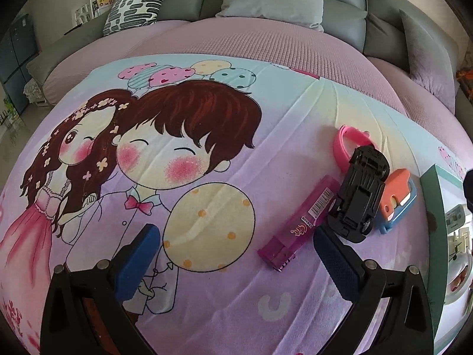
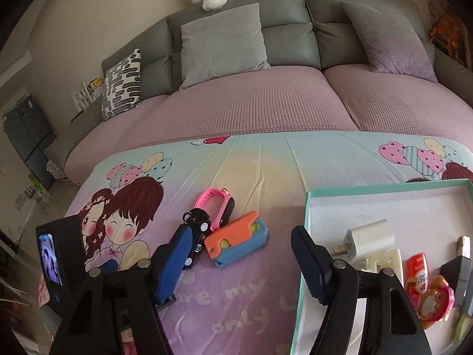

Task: Organize rigid objects
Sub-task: 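Grasp the pink barcode tube with the left tool while the right tool grasps the black toy car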

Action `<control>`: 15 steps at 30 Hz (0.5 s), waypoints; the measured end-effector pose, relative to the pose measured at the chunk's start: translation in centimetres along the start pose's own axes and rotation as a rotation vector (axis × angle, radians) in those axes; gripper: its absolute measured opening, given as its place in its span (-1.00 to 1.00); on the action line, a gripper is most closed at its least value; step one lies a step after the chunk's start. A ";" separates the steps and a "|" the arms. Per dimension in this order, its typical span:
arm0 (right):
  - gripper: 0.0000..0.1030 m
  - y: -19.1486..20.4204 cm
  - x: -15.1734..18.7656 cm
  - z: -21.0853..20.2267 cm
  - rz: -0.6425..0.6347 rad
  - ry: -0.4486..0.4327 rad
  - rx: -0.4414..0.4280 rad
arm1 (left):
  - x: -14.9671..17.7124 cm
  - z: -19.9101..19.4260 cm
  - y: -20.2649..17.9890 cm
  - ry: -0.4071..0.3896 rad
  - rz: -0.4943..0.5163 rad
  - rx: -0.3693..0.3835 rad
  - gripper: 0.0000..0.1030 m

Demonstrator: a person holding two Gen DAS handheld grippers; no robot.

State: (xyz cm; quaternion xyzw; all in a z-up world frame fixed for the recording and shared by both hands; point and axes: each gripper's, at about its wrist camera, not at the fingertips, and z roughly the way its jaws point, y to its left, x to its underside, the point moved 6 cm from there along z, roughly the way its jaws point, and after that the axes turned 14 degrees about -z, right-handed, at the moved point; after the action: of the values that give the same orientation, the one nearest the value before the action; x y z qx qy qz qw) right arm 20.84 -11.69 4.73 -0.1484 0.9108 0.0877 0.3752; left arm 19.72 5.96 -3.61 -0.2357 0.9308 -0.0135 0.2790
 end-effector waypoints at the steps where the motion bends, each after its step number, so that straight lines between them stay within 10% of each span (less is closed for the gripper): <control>1: 0.33 0.3 -0.1 0.4 -0.012 0.008 0.000 | 0.0 0.1 -0.2 0.000 0.013 -0.005 1.00; 8: 0.14 1.6 0.1 2.9 -0.044 0.071 -0.034 | -0.3 0.3 -1.4 -0.039 0.082 -0.011 0.98; 15: 0.05 2.5 0.1 4.5 -0.064 0.101 -0.055 | -0.4 0.2 -2.5 -0.057 0.124 0.055 0.47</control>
State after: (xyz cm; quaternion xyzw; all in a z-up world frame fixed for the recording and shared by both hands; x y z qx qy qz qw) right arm 22.90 -8.17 1.61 -0.1918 0.9205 0.0930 0.3273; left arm 21.21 3.90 -3.23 -0.1700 0.9347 -0.0149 0.3118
